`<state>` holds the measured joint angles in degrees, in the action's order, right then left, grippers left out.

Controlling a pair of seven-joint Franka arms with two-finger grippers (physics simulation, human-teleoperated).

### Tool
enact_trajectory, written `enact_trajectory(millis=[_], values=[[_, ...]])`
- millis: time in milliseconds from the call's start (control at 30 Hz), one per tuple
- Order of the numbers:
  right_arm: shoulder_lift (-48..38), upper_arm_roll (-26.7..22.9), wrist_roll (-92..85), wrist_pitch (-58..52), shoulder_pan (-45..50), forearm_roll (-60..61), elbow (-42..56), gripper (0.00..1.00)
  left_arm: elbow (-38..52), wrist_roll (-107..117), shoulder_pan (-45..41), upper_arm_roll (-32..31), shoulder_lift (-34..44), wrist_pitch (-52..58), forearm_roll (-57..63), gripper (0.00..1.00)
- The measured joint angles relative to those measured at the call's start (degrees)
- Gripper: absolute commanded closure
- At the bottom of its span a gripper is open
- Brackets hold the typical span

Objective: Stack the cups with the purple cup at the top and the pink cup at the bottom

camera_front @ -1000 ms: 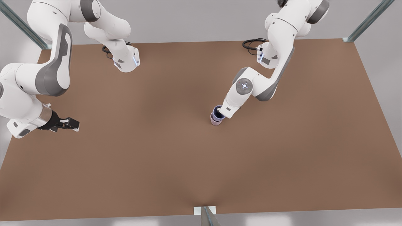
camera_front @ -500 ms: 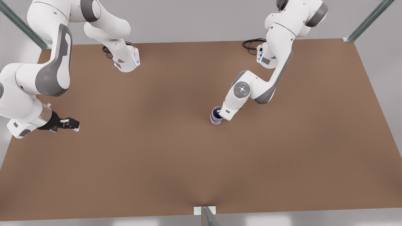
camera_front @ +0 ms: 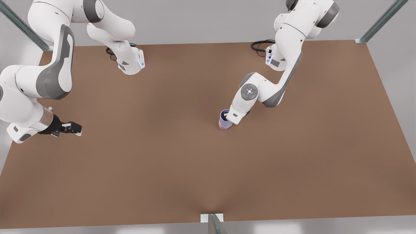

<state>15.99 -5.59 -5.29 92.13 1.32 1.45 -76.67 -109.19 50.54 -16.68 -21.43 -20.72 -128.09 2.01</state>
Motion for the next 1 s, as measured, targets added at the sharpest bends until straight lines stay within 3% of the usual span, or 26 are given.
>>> enact_trajectory(millis=[300,467,567,767,933,1000], values=[[-0.1,0.0,-0.1,0.2,-0.9,0.0,0.8,0.00,0.0,0.3,0.0,0.0,0.5,0.3,0.2,0.00],[-0.2,0.0,-0.1,0.2,-0.9,-0.1,0.8,0.00,0.9,0.5,0.0,-0.3,5.1,4.4,0.1,0.00],[-0.3,0.0,-0.1,0.3,-1.0,-0.1,0.8,0.00,5.6,0.0,-0.3,3.0,6.2,8.6,0.0,0.00],[-0.1,0.0,-0.2,0.3,-1.8,0.0,1.7,0.00,18.2,-9.4,1.7,22.6,6.4,19.2,-2.1,0.00],[0.0,0.0,-0.2,0.3,-2.2,0.1,2.1,0.00,29.9,-20.9,9.8,20.9,6.4,29.2,-2.7,0.00],[-0.1,0.0,-0.2,0.3,-2.2,0.0,2.1,0.00,32.3,-25.3,12.6,17.6,6.3,31.8,-2.8,0.00]])
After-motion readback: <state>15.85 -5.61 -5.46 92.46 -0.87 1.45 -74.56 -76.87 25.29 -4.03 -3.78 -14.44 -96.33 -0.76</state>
